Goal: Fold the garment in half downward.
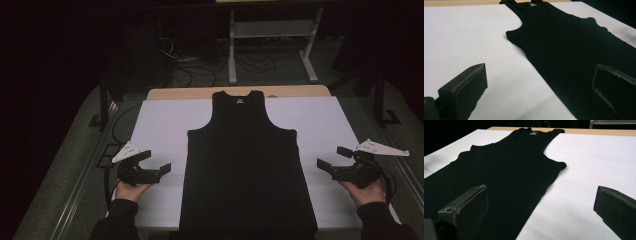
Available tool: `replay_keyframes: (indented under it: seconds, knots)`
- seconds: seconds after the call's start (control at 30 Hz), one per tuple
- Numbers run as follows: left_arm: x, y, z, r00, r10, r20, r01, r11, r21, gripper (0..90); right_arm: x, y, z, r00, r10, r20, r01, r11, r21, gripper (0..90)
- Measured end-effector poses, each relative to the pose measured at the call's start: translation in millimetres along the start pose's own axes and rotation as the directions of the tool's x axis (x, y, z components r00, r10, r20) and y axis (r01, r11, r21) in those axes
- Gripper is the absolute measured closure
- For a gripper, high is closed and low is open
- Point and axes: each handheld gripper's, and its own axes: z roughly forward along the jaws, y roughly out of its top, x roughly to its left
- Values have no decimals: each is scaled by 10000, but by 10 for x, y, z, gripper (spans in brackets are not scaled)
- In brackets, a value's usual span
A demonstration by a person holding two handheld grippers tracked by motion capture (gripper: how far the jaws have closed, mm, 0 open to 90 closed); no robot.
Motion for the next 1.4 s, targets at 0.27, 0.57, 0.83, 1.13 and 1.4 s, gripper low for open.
replay_keyframes:
  seconds: [0.27,0.57,0.83,1.13,1.4]
  knots:
    - [-4,-15,-37,10000,-30,-62,30,10000,-38,0,12,8,13,10000,-32,-26,32,10000,26,0]
    - [-11,-13,-58,10000,-31,-68,30,10000,-61,0,9,18,-1,10000,-70,65,71,10000,-43,0]
    - [-27,-10,-43,9999,-114,76,114,9999,-1,0,-4,37,-37,9996,-67,256,69,9999,-75,0]
    - [-33,62,-43,9999,145,-62,-146,9998,-137,0,18,95,-22,9994,-310,144,308,9994,124,0]
    - [-37,154,-50,9987,460,-200,-460,9989,0,0,27,180,-39,9974,-702,148,698,9972,284,0]
